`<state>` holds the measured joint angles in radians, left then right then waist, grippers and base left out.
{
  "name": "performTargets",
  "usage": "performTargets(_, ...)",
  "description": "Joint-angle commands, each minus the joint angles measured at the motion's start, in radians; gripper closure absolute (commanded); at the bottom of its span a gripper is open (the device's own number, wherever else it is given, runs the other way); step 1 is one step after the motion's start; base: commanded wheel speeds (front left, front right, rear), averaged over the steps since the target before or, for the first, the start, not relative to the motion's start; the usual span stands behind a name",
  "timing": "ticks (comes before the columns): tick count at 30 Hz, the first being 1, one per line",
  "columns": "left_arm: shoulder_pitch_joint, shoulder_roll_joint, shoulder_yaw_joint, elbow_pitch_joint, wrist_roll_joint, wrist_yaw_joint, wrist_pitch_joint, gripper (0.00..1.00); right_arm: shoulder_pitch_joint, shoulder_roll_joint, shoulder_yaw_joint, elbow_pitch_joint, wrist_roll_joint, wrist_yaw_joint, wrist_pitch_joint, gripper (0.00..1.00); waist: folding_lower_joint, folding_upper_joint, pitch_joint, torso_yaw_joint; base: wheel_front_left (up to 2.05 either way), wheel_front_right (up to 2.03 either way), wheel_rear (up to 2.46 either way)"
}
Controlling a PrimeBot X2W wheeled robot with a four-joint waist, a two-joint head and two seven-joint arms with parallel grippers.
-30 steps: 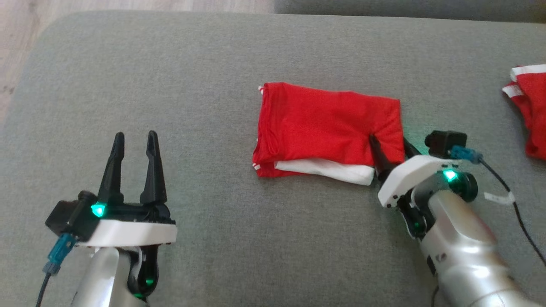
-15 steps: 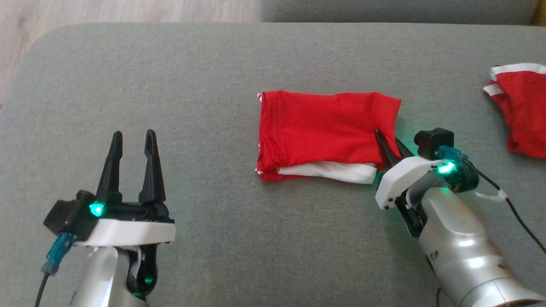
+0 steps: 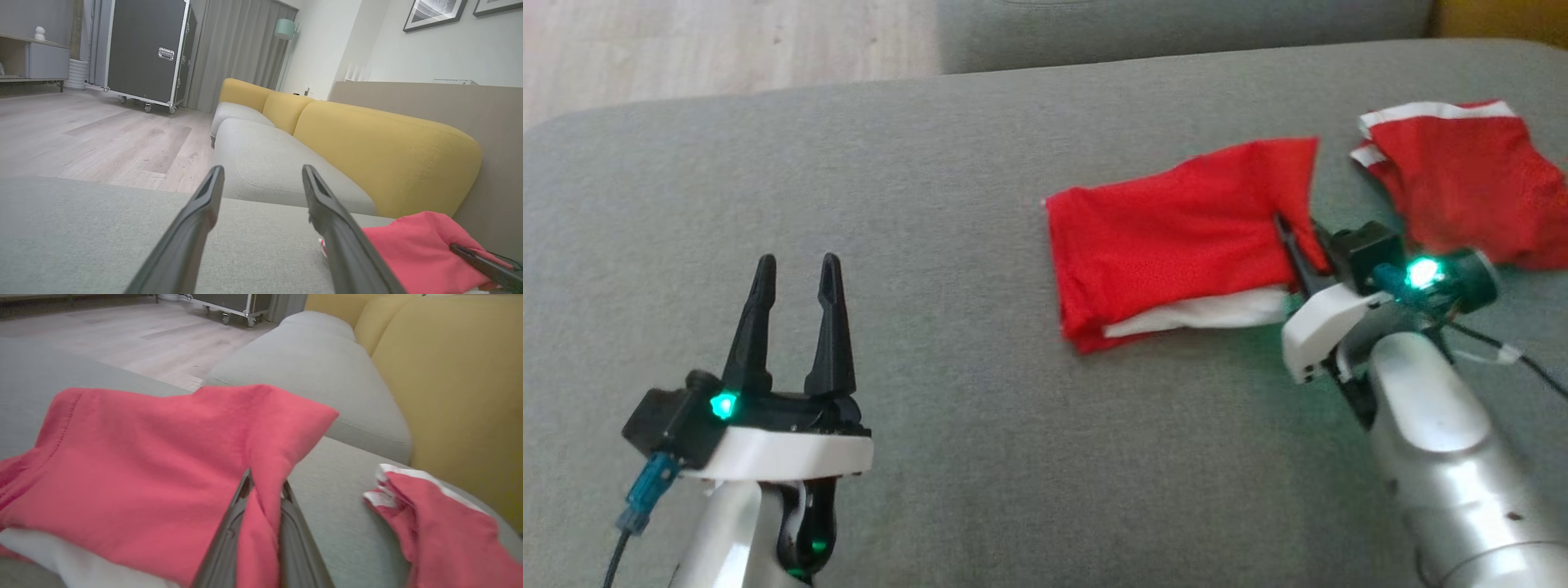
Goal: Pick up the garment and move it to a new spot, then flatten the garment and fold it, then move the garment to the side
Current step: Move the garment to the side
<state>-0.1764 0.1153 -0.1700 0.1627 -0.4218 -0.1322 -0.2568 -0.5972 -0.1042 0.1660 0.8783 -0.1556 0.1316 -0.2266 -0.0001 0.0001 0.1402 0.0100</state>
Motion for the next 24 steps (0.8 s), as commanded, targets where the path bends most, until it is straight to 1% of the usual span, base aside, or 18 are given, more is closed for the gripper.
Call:
performTargets(1,-0.029,0.011,0.025,-0.04,0.006,0.002,-0.005,0.0,-0.017,-0.025,0.015,-0.067,-0.02,-0.001,0.017,1.0,0.0001,-0.0001,0.008,-0.025,0.0,0.0,0.0)
performTargets(4,-0.039,0.014,0.017,-0.05,0.007,0.002,-0.005,0.0,-0.022,-0.077,0.026,-0.132,-0.038,-0.001,0.06,1.0,0.0001,-0.0001,0.024,-0.047,0.0,0.0,0.0)
performTargets(10,-0.076,0.028,0.019,-0.07,0.001,0.002,-0.005,0.0,-0.042,-0.206,0.03,-0.253,-0.007,-0.001,0.159,1.0,0.0001,-0.0001,0.085,-0.073,0.0,0.0,0.0)
performTargets(13,-0.101,0.041,0.013,-0.078,-0.007,0.002,-0.005,0.0,-0.059,-0.272,-0.004,-0.304,0.012,-0.001,0.199,1.0,0.0001,-0.0001,0.127,-0.077,0.0,0.0,0.0)
performTargets(17,-0.132,0.055,-0.008,-0.08,-0.02,0.002,-0.005,0.0,-0.083,-0.335,-0.075,-0.349,0.028,-0.001,0.249,1.0,0.0001,-0.0001,0.18,-0.07,0.0,0.0,0.0)
performTargets(20,-0.154,0.059,-0.019,-0.082,-0.034,0.002,-0.005,0.0,-0.085,-0.385,-0.105,-0.368,0.004,-0.001,0.289,1.0,0.0001,-0.0001,0.214,-0.061,0.0,0.0,0.0)
performTargets(24,-0.174,0.069,-0.032,-0.082,-0.045,0.002,-0.005,0.0,-0.07,-0.433,-0.122,-0.39,-0.034,-0.001,0.33,1.0,0.0001,-0.0001,0.249,-0.05,0.0,0.0,0.0)
